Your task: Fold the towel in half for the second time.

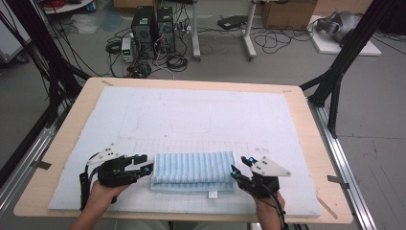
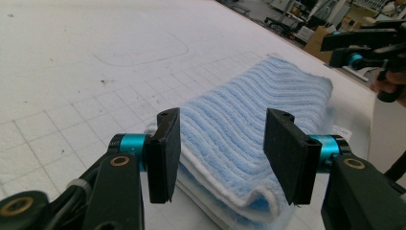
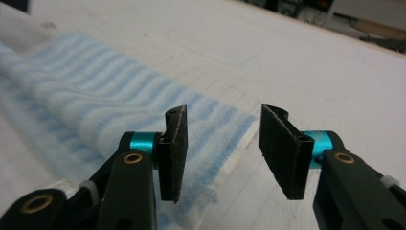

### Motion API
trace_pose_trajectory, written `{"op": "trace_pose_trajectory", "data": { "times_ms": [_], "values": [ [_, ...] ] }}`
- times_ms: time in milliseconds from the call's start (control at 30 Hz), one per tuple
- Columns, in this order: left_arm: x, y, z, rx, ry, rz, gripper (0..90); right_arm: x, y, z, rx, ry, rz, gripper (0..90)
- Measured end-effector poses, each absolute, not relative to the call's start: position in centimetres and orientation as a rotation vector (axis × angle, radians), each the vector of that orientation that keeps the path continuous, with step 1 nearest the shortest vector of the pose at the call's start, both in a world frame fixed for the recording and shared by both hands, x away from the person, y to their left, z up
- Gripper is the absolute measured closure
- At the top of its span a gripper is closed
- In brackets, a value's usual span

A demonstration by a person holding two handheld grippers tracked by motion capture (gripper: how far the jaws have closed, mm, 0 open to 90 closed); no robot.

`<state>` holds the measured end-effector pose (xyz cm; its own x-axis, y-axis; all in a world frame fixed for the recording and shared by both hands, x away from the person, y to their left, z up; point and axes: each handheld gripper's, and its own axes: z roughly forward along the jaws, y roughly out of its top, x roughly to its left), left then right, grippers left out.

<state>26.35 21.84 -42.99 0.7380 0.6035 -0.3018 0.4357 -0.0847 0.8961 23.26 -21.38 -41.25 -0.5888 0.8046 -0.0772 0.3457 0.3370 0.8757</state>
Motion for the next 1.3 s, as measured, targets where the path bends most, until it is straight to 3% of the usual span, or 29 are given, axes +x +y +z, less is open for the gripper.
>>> {"op": "trace_pose_trajectory", "data": {
  "times_ms": [100, 167, 500, 600, 833, 1067, 1300],
  "values": [
    [26.4, 21.8, -43.0, 1.716, 0.840, 0.178, 48.2, 24.0, -20.3, -42.4, 1.007, 2.193, 1.118, 64.3],
    [26.6, 22.0, -43.0, 1.712, 0.845, 0.185, 48.2, 23.8, -19.7, -43.1, 0.971, 2.253, 1.110, 65.8],
    [27.0, 21.7, -43.2, 1.706, 0.863, 0.210, 47.0, 22.1, -18.5, -44.3, 0.775, 2.487, 1.150, 65.9],
    [26.9, 21.4, -43.3, 1.713, 0.852, 0.210, 48.6, 22.1, -18.6, -43.6, 0.762, 2.503, 1.218, 63.6],
    [26.6, 19.8, -43.7, 1.774, 0.786, 0.173, 62.9, 23.5, -18.8, -42.6, 0.885, 2.294, 1.287, 56.3],
    [26.3, 18.6, -44.3, 1.911, 0.737, 0.126, 62.5, 24.6, -18.3, -44.1, 0.926, 2.378, 1.152, 46.8],
    [26.2, 18.2, -44.8, 2.022, 0.754, 0.189, 60.3, 24.0, -18.2, -44.4, 0.851, 2.473, 1.154, 46.8]
  ]
}}
